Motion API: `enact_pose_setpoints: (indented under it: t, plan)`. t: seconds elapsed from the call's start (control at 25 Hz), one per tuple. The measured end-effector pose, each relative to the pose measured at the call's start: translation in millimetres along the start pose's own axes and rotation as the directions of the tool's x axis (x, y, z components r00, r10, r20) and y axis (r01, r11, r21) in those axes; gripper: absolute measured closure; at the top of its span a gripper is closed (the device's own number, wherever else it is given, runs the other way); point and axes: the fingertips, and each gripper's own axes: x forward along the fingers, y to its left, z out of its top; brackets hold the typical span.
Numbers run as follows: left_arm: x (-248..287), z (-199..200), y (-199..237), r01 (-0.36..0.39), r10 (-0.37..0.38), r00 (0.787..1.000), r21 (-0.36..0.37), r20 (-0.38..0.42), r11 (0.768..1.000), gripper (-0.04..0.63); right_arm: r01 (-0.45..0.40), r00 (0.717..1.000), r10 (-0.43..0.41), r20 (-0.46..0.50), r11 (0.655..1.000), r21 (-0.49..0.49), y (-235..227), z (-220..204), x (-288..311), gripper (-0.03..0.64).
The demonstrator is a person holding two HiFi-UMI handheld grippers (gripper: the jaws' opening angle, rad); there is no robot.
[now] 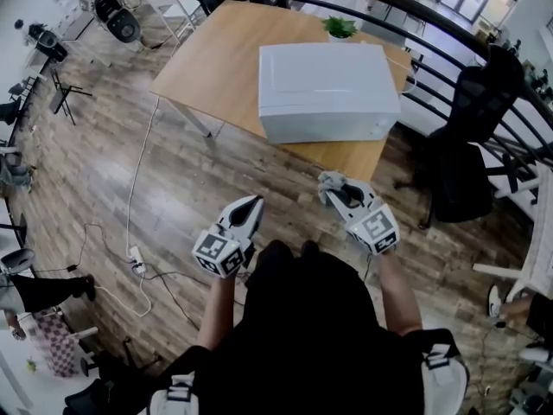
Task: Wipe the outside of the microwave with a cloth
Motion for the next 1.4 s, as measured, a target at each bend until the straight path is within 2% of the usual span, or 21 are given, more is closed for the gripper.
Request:
enact_pose_setpoints:
  t: [0.32,0.4,0.64,0.96,1.4]
  plan:
    - [29.7,3.3,21.0,0.010,-0.010,0.999,-0.004,-0.030,1.000,0.592,0.003,1.000,-0.003,-0.003,1.000,0.020,-21.9,-0.3,23.3,0.557]
    - [36.0,6.5,33.1,0.023,-0.023,0.999,-0.003,-0.034,1.000,0.592,0.005,1.000,-0.005,0.007,1.000,0.003,-27.2,5.6,34.4,0.557]
    - [63.8,35.4,73.0,0.069,-0.069,0.997,0.009,-0.047,0.998,0.592,0.041,0.999,-0.041,-0.009,0.998,0.053,-49.5,19.5,66.9,0.557]
    - [101.7,62.8,134.7,0.091,-0.091,0.995,0.004,-0.047,0.996,0.592,0.051,0.997,-0.048,-0.062,0.997,0.050,-75.2,42.7,136.8,0.557]
    - [143.5,82.1,198.1,0.162,-0.160,0.984,0.021,-0.076,0.987,0.592,0.053,0.998,-0.051,-0.037,0.996,0.067,-103.5,72.6,215.5,0.557]
